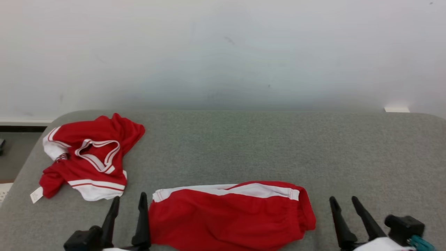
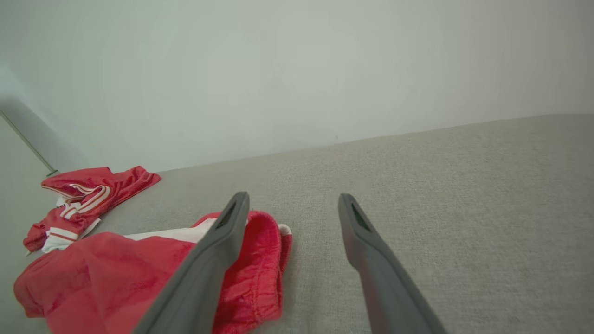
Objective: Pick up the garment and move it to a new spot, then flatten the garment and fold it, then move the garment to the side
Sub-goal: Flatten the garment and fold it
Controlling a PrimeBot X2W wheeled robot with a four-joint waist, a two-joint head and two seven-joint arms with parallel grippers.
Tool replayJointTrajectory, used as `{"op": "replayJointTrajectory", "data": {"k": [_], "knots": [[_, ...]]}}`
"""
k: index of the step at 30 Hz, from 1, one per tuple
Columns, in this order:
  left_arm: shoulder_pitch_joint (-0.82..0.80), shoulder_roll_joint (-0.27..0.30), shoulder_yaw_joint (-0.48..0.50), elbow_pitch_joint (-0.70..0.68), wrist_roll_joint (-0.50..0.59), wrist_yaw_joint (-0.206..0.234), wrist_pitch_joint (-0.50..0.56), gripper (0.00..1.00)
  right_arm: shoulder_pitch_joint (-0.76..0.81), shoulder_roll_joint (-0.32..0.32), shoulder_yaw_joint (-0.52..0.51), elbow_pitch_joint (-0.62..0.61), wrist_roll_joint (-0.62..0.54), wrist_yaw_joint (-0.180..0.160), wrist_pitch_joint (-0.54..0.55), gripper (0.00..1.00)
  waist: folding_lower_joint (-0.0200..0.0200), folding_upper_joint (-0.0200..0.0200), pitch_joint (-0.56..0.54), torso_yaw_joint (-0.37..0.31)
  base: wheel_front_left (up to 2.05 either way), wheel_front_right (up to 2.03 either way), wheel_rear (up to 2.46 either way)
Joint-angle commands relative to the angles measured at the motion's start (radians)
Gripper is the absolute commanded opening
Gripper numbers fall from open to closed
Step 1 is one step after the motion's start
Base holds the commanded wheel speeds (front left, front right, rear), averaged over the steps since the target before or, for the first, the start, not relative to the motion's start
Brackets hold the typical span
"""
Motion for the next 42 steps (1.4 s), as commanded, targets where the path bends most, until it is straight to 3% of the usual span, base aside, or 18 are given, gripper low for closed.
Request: {"op": "replayJointTrajectory", "data": {"k": [1,9,21,28,34,36,37,42], "knots": [[0.007,-0.015,0.013,0.013,0.021,-0.021,0.000,1.00,-0.026,0.011,0.004,0.026,-0.005,-0.002,0.017,1.00,0.0000,-0.0001,-0.002,0.016,0.00,0.00,0.00],[-0.011,-0.111,0.097,0.069,0.113,-0.137,0.000,1.00,-0.134,0.039,0.052,0.208,-0.111,-0.002,0.100,1.00,0.0000,-0.0001,-0.001,0.064,0.00,0.00,0.00],[-0.012,-0.158,0.157,0.106,0.163,-0.211,0.000,1.00,-0.222,0.065,-0.012,0.427,-0.222,-0.002,0.156,1.00,0.0000,-0.0001,0.016,0.117,0.00,0.00,0.00],[-0.024,-0.161,0.164,0.117,0.171,-0.225,0.000,1.00,-0.272,0.067,-0.011,0.530,-0.161,-0.002,0.214,1.00,0.0000,-0.0001,0.032,0.131,0.00,0.00,0.00],[-0.033,-0.161,0.159,0.122,0.163,-0.225,0.000,1.00,-0.300,0.071,0.053,0.568,0.014,-0.002,0.342,1.00,0.0000,-0.0001,0.051,0.141,0.00,0.00,0.00],[-0.037,-0.161,0.157,0.125,0.161,-0.225,0.000,1.00,-0.310,0.074,0.079,0.561,0.056,0.000,0.362,0.37,0.0000,-0.0001,0.055,0.143,0.00,0.00,0.00],[-0.037,-0.161,0.156,0.126,0.160,-0.225,-0.001,1.00,-0.318,0.070,0.088,0.552,0.074,0.000,0.363,0.00,0.0000,-0.0001,0.055,0.144,0.00,0.00,0.00],[-0.027,-0.161,0.150,0.130,0.151,-0.217,0.000,1.00,-0.350,-0.002,0.125,0.503,0.143,-0.001,0.378,0.00,0.0000,-0.0001,0.045,0.139,0.00,0.00,0.00]]}}
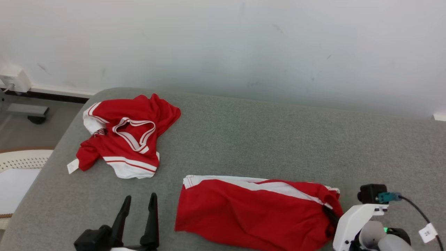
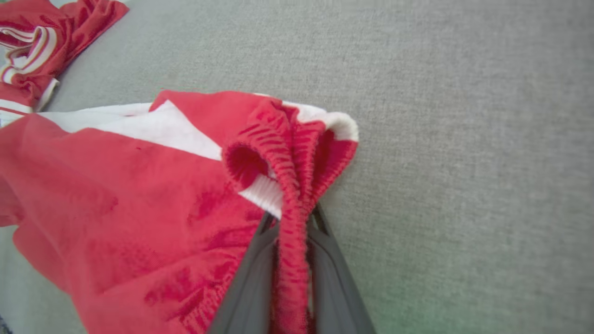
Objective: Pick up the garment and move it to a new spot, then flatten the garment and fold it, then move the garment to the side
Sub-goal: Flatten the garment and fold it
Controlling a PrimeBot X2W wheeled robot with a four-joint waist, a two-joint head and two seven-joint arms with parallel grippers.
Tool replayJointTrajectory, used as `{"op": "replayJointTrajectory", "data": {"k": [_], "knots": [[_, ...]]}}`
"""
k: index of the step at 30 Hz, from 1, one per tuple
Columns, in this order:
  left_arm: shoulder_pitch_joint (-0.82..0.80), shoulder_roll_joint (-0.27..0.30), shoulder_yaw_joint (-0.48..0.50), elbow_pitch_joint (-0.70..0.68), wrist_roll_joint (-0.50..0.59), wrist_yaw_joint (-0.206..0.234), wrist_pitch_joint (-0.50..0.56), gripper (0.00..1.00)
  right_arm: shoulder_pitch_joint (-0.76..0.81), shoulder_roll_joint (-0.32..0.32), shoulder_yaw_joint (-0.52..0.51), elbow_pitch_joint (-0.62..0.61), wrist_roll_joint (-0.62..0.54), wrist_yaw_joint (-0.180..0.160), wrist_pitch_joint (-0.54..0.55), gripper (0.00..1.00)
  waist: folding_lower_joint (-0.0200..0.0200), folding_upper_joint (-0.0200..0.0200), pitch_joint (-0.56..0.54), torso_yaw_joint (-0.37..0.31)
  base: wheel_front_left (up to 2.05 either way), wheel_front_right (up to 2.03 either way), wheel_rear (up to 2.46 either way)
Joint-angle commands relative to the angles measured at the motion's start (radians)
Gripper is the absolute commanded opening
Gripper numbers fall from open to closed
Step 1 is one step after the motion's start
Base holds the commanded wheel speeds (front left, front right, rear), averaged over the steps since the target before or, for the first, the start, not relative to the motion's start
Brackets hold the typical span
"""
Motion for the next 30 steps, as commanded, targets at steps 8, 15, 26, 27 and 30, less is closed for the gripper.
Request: {"op": "replayJointTrajectory", "data": {"k": [8,15,26,27,30], "knots": [[0.024,0.003,0.007,-0.040,-0.004,0.008,0.000,1.00,-0.029,-0.155,0.002,-0.116,0.151,-0.002,0.151,0.00,-0.0001,0.0000,-0.021,-0.038,0.00,0.00,0.00],[0.030,0.003,-0.003,-0.039,-0.014,0.013,0.000,1.00,-0.036,-0.224,-0.071,-0.234,0.312,-0.002,0.344,0.00,-0.0001,0.0000,-0.026,-0.053,0.00,0.00,0.00],[0.016,0.003,-0.030,-0.022,-0.044,0.021,0.000,1.00,-0.040,0.007,-0.224,-0.270,0.563,-0.002,0.520,0.00,-0.0001,0.0000,-0.026,0.019,0.00,0.00,0.00],[0.016,0.003,-0.032,-0.021,-0.047,0.022,0.000,1.00,-0.049,0.023,-0.233,-0.251,0.573,-0.002,0.523,0.00,-0.0001,0.0000,-0.025,0.029,0.00,0.00,0.00],[0.010,0.003,-0.040,-0.017,-0.053,0.024,-0.001,1.00,-0.079,0.052,-0.241,-0.183,0.608,-0.001,0.523,0.00,-0.0001,0.0000,-0.018,0.060,0.00,0.00,0.00]]}}
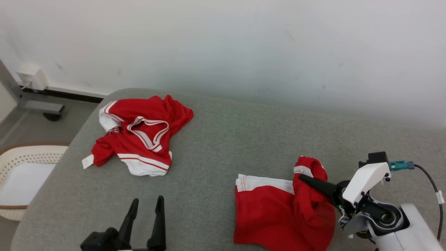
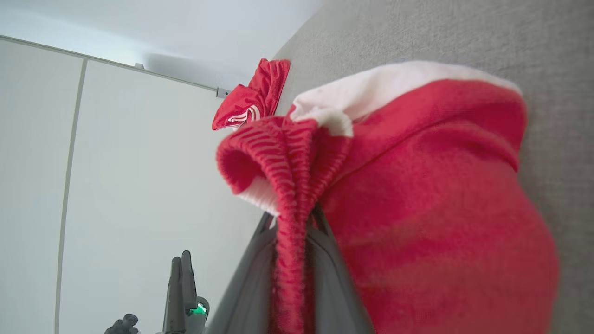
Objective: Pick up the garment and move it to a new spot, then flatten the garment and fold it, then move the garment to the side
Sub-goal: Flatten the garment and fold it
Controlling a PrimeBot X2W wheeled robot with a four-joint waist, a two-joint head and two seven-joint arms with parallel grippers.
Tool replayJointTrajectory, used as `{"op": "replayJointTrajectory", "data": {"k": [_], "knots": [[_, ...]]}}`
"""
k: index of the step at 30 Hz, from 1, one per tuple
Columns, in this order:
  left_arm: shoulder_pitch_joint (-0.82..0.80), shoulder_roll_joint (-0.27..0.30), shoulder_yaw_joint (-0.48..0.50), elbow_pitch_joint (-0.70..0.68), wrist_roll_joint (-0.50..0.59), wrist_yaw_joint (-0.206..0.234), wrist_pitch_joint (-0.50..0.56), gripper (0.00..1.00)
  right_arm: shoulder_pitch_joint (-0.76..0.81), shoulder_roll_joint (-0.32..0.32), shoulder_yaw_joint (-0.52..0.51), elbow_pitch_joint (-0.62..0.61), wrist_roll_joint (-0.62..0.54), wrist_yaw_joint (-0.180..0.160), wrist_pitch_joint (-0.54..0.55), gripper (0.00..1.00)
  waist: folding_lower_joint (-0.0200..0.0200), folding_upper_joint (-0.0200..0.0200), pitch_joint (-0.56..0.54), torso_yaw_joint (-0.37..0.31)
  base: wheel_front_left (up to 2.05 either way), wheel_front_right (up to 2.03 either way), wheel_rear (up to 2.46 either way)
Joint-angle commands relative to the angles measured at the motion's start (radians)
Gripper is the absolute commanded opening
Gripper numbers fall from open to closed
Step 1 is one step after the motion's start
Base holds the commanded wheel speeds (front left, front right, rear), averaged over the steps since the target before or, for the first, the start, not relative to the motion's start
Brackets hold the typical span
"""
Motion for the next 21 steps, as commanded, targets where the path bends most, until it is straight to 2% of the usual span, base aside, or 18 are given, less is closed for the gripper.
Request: {"op": "replayJointTrajectory", "data": {"k": [1,4,10,11,12,13,14,17,21], "knots": [[-0.012,0.004,-0.006,0.004,-0.013,0.001,0.000,1.00,-0.038,0.007,0.004,0.043,0.024,-0.001,-0.005,0.00,0.0000,0.0000,0.010,0.036,0.00,0.00,0.00],[-0.019,0.004,-0.017,0.008,-0.020,0.000,0.000,1.00,-0.075,0.011,0.055,0.108,0.069,-0.001,-0.020,0.00,0.0000,0.0000,0.019,0.068,0.00,0.00,0.00],[-0.029,0.004,-0.032,0.009,-0.029,0.009,0.000,1.00,-0.151,0.009,0.220,0.232,0.129,-0.001,-0.094,0.00,0.0000,0.0000,0.034,0.105,0.00,0.00,0.00],[-0.028,0.004,-0.032,0.009,-0.031,0.011,0.000,1.00,-0.163,0.008,0.244,0.253,0.138,-0.001,-0.110,0.04,0.0000,0.0000,0.036,0.108,0.00,0.00,0.00],[-0.029,0.004,-0.033,0.009,-0.032,0.012,0.000,1.00,-0.175,0.009,0.266,0.271,0.148,-0.001,-0.125,0.35,0.0000,0.0000,0.037,0.110,0.00,0.00,0.00],[-0.030,0.004,-0.034,0.009,-0.032,0.013,0.000,1.00,-0.185,0.009,0.287,0.288,0.160,-0.001,-0.139,0.82,0.0000,0.0000,0.038,0.111,0.00,0.00,0.00],[-0.031,0.004,-0.035,0.009,-0.033,0.015,0.000,1.00,-0.195,0.009,0.306,0.302,0.174,-0.001,-0.151,1.00,0.0000,0.0000,0.039,0.112,0.00,0.00,0.00],[-0.032,0.004,-0.032,0.010,-0.033,0.017,0.000,1.00,-0.215,0.009,0.361,0.326,0.229,-0.001,-0.172,1.00,0.0000,0.0000,0.034,0.106,0.00,0.00,0.00],[-0.028,0.004,-0.016,0.011,-0.020,0.012,0.000,1.00,-0.226,0.009,0.415,0.292,0.299,-0.001,-0.186,1.00,0.0000,0.0000,0.019,0.080,0.00,0.00,0.00]]}}
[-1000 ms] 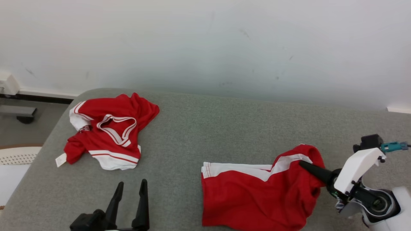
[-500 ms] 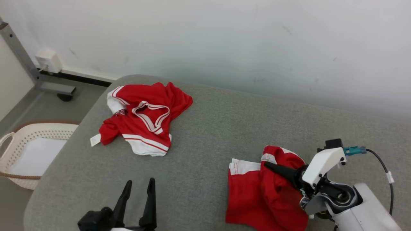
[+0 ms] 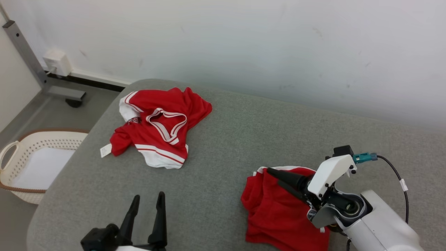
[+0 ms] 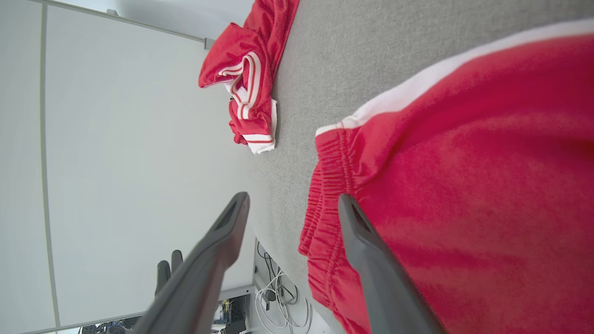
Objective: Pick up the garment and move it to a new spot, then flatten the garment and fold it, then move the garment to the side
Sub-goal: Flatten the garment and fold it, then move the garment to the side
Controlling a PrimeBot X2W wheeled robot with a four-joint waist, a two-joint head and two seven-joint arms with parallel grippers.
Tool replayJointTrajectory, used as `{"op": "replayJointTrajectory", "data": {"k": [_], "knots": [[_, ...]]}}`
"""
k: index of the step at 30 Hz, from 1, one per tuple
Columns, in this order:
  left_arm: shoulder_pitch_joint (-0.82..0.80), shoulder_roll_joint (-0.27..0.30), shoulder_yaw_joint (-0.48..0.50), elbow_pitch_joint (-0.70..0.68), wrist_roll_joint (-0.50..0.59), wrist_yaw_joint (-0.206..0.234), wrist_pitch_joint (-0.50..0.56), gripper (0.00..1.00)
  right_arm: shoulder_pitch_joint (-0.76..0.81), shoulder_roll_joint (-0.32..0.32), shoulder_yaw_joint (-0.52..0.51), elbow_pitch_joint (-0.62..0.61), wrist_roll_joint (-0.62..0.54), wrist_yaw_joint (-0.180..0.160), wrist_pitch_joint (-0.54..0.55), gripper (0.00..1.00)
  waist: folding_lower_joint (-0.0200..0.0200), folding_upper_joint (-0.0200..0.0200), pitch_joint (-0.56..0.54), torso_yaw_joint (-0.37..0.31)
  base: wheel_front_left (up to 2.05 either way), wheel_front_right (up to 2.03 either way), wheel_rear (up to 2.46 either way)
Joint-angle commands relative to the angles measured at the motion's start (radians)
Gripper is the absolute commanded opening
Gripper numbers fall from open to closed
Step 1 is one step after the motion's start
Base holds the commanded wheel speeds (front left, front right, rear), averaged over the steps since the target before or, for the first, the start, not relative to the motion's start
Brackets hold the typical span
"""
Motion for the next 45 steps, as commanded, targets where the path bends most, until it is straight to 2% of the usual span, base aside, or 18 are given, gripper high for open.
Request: {"op": "replayJointTrajectory", "data": {"k": [1,6,7,9,10,11,15,20,22,23,27,33,35,41,45], "knots": [[-0.003,0.004,0.012,0.002,0.016,-0.006,0.000,1.00,-0.011,-0.001,0.014,-0.026,0.029,-0.001,-0.021,1.00,0.0000,0.0000,-0.015,-0.024,0.00,0.00,0.00],[0.005,0.004,0.035,-0.015,0.028,-0.011,0.000,1.00,0.015,-0.016,-0.003,-0.177,0.009,-0.001,-0.130,1.00,0.0000,0.0000,-0.034,-0.075,0.00,0.00,0.00],[0.005,0.004,0.035,-0.015,0.028,-0.011,0.000,1.00,0.015,-0.016,-0.003,-0.177,0.009,-0.001,-0.130,1.00,0.0000,0.0000,-0.034,-0.075,0.00,0.00,0.00],[-0.001,0.004,0.050,-0.027,0.034,-0.015,0.000,1.00,0.061,-0.060,-0.035,-0.324,-0.030,-0.001,-0.242,1.00,0.0000,0.0000,-0.038,-0.109,0.00,0.00,0.00],[-0.001,0.004,0.050,-0.027,0.034,-0.015,0.000,1.00,0.061,-0.060,-0.035,-0.324,-0.030,-0.001,-0.242,1.00,0.0000,0.0000,-0.038,-0.109,0.00,0.00,0.00],[-0.009,0.004,0.062,-0.034,0.044,-0.017,0.000,1.00,0.085,-0.090,-0.057,-0.435,-0.064,-0.001,-0.323,1.00,0.0000,0.0000,-0.038,-0.133,0.00,0.00,0.00],[-0.024,0.004,0.091,-0.042,0.085,-0.027,0.000,1.00,0.156,-0.158,-0.069,-0.610,-0.160,-0.001,-0.460,1.00,0.0000,0.0000,-0.035,-0.187,0.00,0.00,0.00],[-0.042,0.004,0.133,-0.053,0.095,-0.031,0.000,1.00,0.230,-0.235,-0.078,-0.730,-0.307,-0.001,-0.622,1.00,0.0000,0.0000,-0.034,-0.242,0.00,0.00,0.00],[-0.045,0.004,0.152,-0.060,0.074,-0.029,0.000,1.00,0.261,-0.256,-0.089,-0.757,-0.354,-0.001,-0.688,1.00,0.0000,0.0000,-0.031,-0.263,0.00,0.00,0.00],[-0.045,0.004,0.152,-0.060,0.074,-0.029,0.000,1.00,0.261,-0.256,-0.089,-0.757,-0.354,-0.001,-0.688,1.00,0.0000,0.0000,-0.031,-0.263,0.00,0.00,0.00],[-0.048,0.004,0.175,-0.064,0.073,-0.029,0.000,1.00,0.324,-0.305,-0.103,-0.790,-0.512,-0.001,-0.815,1.00,0.0000,0.0000,-0.026,-0.290,0.00,0.00,0.00],[-0.029,0.004,0.194,-0.054,0.113,-0.032,0.000,1.00,0.443,-0.278,-0.206,-0.774,-0.694,-0.001,-0.860,1.00,0.0000,0.0000,-0.022,-0.317,0.00,0.00,0.00],[-0.022,0.004,0.197,-0.055,0.126,-0.035,0.000,1.00,0.485,-0.240,-0.262,-0.769,-0.759,-0.001,-0.860,1.00,0.0000,0.0000,-0.021,-0.322,0.00,0.00,0.00],[-0.003,0.004,0.188,-0.030,0.168,-0.042,0.000,1.00,0.607,-0.119,-0.423,-0.775,-1.058,-0.001,-0.859,1.00,0.0000,0.0000,-0.022,-0.325,0.00,0.00,0.00],[0.005,0.004,0.182,-0.028,0.169,-0.039,0.000,1.00,0.662,-0.057,-0.454,-0.725,-1.132,-0.001,-0.860,1.00,0.0000,0.0000,-0.025,-0.318,0.00,0.00,0.00]]}}
